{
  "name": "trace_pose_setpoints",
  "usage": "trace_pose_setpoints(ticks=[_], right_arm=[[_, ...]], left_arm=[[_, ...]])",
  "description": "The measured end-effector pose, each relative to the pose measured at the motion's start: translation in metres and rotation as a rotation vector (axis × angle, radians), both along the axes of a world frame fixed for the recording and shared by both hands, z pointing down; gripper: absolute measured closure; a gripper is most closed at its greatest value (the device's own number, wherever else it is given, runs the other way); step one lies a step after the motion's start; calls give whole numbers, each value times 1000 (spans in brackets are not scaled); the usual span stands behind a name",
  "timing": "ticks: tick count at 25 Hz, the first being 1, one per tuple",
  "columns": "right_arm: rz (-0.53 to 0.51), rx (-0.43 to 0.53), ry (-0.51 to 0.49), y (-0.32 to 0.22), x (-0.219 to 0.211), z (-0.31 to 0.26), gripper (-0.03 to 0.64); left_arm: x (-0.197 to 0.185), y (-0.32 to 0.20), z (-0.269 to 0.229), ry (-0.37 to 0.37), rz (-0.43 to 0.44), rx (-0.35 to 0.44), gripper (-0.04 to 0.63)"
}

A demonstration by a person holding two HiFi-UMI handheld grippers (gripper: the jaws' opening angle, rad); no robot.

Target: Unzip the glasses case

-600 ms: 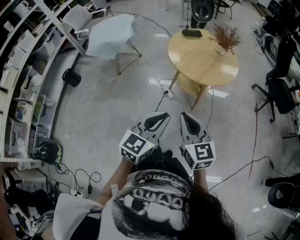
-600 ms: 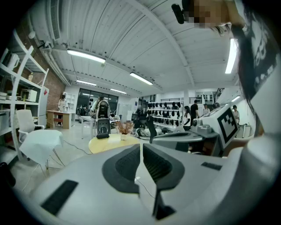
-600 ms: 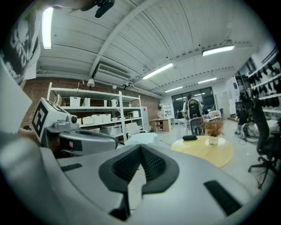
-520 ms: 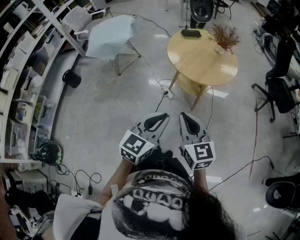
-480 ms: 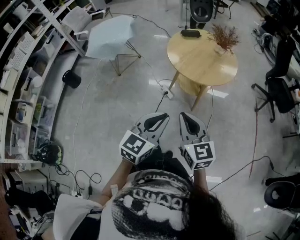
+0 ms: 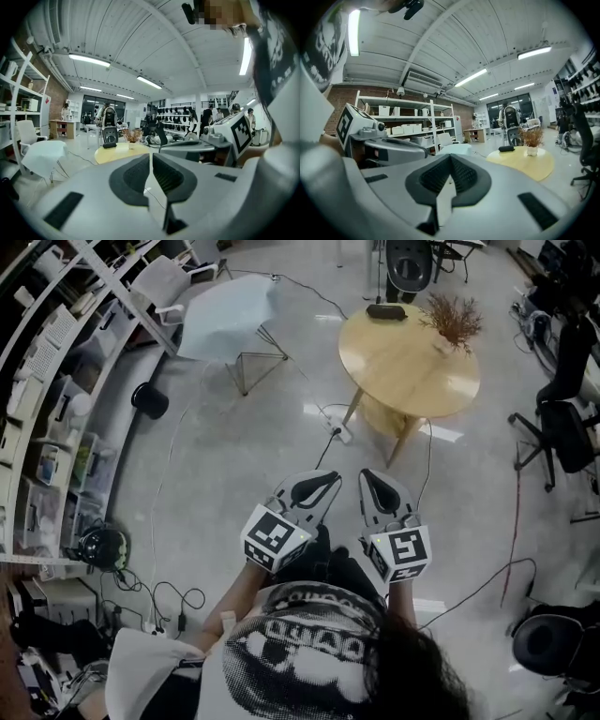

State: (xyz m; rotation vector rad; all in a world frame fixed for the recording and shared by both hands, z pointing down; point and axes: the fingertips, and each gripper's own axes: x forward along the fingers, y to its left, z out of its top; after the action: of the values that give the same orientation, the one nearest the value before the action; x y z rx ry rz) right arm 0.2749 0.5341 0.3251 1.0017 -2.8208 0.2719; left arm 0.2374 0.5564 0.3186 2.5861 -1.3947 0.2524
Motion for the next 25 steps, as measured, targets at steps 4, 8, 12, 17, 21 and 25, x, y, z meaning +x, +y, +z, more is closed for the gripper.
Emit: trace_pose_setpoints(ticks=[4,8,12,17,21,25], right_arm=[[-9,-10,-1,-6,-1,4,618],[-8,-20,6,-23,-9,12,618],[5,-33,17,-52,-28,19,618],[44,-47,27,-104,-54,22,618],[76,-44,24,-154,-88,15,618],[109,-35,25,-198,-119,8,618]], left_arm=[[-1,-8,-2,5,-4,16,568],[-10,-26,-2,28,-5,31,568],[-30,-56,5,48,2,23,568],[-53,-110,10,91,44,12,568],[-87,-162,2,66,85,31,568],[-128,-209,-3,55,102,37,569]])
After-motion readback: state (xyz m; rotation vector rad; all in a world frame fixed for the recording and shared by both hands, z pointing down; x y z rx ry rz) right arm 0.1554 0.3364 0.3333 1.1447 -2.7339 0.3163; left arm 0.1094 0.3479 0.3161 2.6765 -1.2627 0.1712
